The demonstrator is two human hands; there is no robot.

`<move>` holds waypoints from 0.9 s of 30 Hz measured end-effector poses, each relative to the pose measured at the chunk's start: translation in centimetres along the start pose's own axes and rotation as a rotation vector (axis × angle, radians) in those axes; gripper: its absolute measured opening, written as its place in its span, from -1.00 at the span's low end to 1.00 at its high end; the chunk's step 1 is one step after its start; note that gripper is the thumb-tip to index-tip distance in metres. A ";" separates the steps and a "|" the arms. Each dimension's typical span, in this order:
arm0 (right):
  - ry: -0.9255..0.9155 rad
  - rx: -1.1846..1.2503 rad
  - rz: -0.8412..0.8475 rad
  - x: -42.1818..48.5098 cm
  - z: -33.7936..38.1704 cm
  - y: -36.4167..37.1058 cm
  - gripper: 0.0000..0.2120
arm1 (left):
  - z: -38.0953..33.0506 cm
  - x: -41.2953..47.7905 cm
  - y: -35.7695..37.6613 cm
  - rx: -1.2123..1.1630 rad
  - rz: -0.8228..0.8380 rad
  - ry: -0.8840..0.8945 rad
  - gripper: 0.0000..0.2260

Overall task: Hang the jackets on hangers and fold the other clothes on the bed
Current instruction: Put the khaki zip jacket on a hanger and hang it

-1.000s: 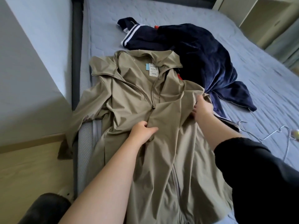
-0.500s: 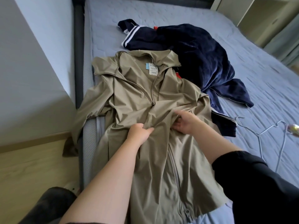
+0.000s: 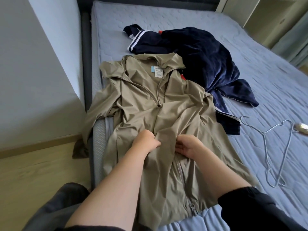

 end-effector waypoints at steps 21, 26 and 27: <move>-0.257 0.176 -0.186 -4.9 -2.8 -0.9 -0.82 | 2.5 -4.4 -0.2 -0.779 0.075 -0.137 -0.85; -0.306 0.202 -0.228 -6.8 -2.5 -0.3 -0.75 | 2.0 -5.2 -0.4 -0.754 0.020 -0.068 -0.81; -0.300 0.212 -0.193 -7.1 -2.5 0.0 -0.73 | 2.0 -5.5 -0.2 -0.808 0.033 -0.078 -0.80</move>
Point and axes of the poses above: each hand's wrist, its own x-axis towards the middle knuckle, its own y-axis out of the palm, z = x × y, the point moved 3 cm from there along x, towards the middle knuckle, and after that the axes turned 15 degrees about -x, right-handed, at the moved point
